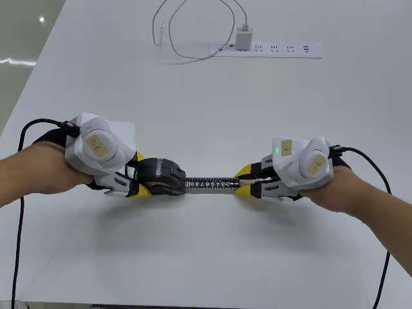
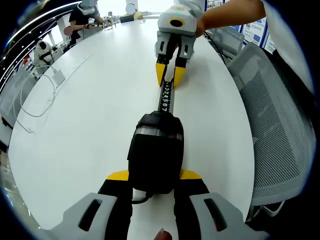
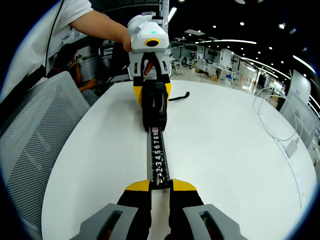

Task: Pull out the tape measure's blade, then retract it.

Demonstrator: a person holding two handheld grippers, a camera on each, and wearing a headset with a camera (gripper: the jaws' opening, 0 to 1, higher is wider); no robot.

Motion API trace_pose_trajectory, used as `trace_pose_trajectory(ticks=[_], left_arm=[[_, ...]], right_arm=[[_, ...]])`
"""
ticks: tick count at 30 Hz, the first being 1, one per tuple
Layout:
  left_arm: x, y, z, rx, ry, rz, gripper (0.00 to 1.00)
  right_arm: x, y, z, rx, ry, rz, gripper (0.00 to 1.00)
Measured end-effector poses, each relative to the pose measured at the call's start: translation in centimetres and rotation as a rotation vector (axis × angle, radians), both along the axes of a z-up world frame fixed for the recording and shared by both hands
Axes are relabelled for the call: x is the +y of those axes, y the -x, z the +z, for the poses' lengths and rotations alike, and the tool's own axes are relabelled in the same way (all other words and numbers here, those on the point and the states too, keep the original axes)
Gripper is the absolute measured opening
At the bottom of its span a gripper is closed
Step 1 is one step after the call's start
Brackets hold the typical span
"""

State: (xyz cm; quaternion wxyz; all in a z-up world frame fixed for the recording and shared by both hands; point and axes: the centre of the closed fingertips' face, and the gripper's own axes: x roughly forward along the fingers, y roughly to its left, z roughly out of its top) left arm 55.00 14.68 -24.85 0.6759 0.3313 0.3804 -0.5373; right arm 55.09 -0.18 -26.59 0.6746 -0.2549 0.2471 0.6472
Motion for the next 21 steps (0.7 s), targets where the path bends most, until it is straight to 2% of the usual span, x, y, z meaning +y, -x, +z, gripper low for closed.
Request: trace_pose_trajectory(ticks=[21], left_arm=[[0.0, 0.0, 0.0, 0.001, 0.002, 0.003, 0.27]], right_arm=[[-1.7, -0.2, 0.0, -0.002, 0.019, -0.022, 0.08]])
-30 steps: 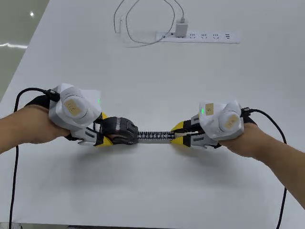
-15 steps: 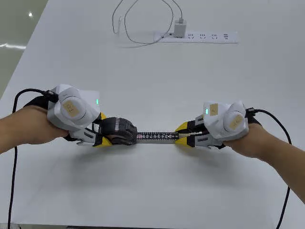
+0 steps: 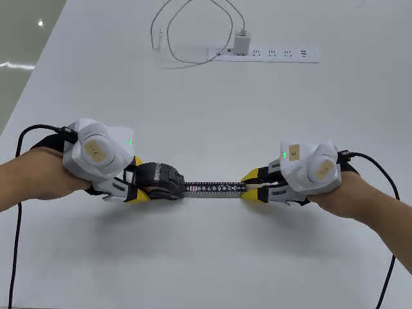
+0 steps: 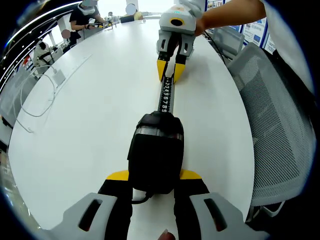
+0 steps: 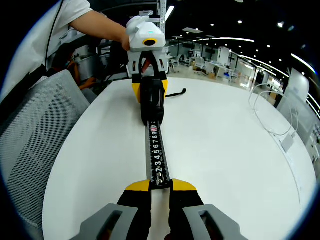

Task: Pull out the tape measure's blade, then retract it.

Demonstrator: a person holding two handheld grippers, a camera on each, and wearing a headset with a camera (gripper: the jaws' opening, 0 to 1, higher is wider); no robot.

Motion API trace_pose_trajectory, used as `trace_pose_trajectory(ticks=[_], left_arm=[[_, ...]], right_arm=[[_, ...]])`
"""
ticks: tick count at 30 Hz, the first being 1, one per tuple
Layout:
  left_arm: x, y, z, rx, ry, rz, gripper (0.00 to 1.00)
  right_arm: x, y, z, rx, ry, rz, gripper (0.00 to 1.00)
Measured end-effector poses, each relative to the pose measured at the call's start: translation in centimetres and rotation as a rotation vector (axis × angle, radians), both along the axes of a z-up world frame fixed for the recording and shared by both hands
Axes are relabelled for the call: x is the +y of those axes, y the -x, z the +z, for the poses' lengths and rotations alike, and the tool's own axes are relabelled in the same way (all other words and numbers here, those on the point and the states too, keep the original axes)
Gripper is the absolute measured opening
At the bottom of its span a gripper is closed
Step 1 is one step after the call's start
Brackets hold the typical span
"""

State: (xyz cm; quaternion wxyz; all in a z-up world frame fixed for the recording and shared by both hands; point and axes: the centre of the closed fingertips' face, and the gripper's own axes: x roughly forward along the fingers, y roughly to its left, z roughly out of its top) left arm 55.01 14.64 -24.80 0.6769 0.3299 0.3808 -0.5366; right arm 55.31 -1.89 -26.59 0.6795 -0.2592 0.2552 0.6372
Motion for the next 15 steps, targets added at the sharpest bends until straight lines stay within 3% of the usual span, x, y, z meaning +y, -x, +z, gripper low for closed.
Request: trace_pose_trajectory(ticks=[15], left_arm=[[0.04, 0.01, -0.01, 0.0, 0.0, 0.002, 0.27]], right_arm=[[-1.05, -0.01, 0.03, 0.002, 0.007, -0.013, 0.08]])
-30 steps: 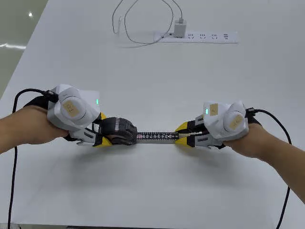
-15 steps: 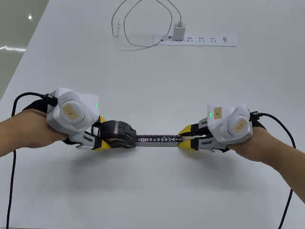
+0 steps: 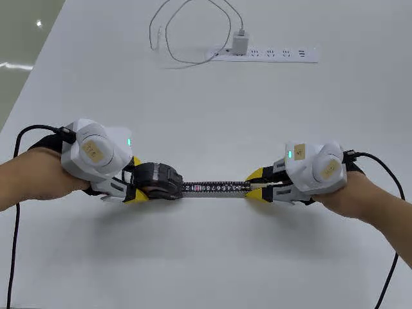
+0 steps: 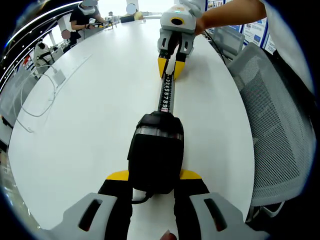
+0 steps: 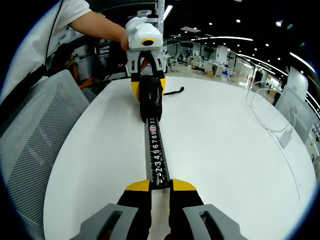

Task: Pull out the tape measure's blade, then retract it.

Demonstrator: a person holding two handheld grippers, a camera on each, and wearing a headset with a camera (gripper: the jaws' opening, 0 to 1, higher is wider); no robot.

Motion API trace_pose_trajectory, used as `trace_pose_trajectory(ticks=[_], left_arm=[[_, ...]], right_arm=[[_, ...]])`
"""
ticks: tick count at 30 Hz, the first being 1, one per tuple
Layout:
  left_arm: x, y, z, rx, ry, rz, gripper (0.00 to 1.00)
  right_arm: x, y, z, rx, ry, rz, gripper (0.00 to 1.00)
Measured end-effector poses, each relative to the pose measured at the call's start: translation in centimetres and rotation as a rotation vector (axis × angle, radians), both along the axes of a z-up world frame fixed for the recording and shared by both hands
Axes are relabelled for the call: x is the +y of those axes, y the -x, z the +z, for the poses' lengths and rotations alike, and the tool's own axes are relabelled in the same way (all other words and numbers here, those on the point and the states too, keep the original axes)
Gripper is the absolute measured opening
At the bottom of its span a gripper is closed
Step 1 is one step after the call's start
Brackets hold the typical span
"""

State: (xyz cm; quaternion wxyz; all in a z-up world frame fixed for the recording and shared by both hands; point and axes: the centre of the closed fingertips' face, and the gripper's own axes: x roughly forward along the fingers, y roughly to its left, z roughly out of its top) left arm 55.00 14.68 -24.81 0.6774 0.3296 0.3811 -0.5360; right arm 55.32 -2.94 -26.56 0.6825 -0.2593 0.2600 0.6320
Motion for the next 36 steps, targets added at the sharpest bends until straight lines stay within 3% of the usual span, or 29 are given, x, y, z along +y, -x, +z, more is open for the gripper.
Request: trace_pose_trajectory(ticks=[36], left_arm=[[-0.1, 0.0, 0.0, -0.001, -0.003, 0.0, 0.27]], right_arm=[[-2.8, 0.0, 0.1, 0.004, 0.035, -0.02, 0.08]])
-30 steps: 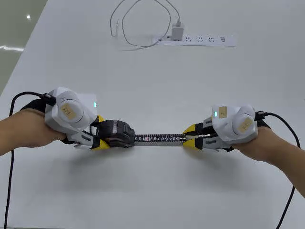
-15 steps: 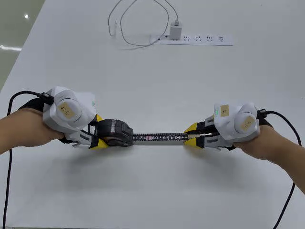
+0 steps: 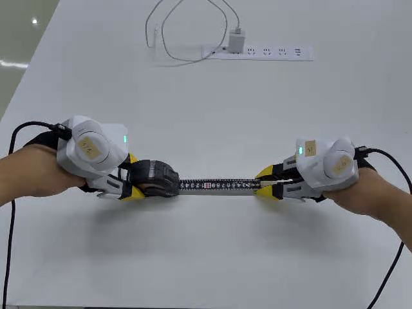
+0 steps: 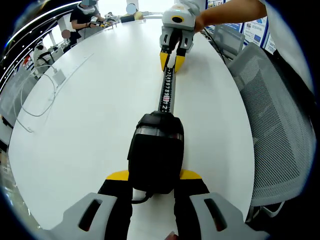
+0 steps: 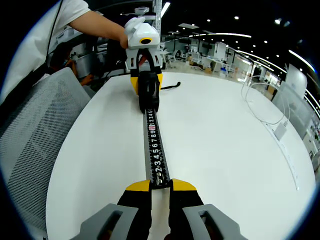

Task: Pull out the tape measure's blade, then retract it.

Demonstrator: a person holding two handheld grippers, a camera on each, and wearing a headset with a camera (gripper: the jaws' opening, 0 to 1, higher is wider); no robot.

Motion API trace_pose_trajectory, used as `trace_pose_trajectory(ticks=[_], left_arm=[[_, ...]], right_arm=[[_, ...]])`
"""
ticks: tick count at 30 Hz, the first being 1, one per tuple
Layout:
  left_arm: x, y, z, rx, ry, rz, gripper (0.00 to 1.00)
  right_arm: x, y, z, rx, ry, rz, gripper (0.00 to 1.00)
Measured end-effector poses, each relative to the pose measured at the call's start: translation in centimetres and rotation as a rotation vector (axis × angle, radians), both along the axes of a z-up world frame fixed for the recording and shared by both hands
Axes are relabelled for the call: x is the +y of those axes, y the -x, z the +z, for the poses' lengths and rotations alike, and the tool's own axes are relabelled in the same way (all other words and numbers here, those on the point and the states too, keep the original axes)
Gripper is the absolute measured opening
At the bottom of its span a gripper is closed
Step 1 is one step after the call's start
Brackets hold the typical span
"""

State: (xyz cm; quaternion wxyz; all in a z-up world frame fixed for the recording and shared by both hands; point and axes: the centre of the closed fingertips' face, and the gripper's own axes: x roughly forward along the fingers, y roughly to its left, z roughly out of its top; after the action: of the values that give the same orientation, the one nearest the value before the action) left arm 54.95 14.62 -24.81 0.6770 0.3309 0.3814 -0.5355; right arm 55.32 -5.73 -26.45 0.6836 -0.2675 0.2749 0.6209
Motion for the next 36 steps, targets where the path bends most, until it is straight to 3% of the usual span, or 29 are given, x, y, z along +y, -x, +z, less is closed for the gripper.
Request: trace_pose_trajectory(ticks=[36], left_arm=[[0.0, 0.0, 0.0, 0.0, 0.0, -0.001, 0.27]], right_arm=[[-3.3, -0.1, -0.2, 0.0, 0.05, -0.012, 0.08]])
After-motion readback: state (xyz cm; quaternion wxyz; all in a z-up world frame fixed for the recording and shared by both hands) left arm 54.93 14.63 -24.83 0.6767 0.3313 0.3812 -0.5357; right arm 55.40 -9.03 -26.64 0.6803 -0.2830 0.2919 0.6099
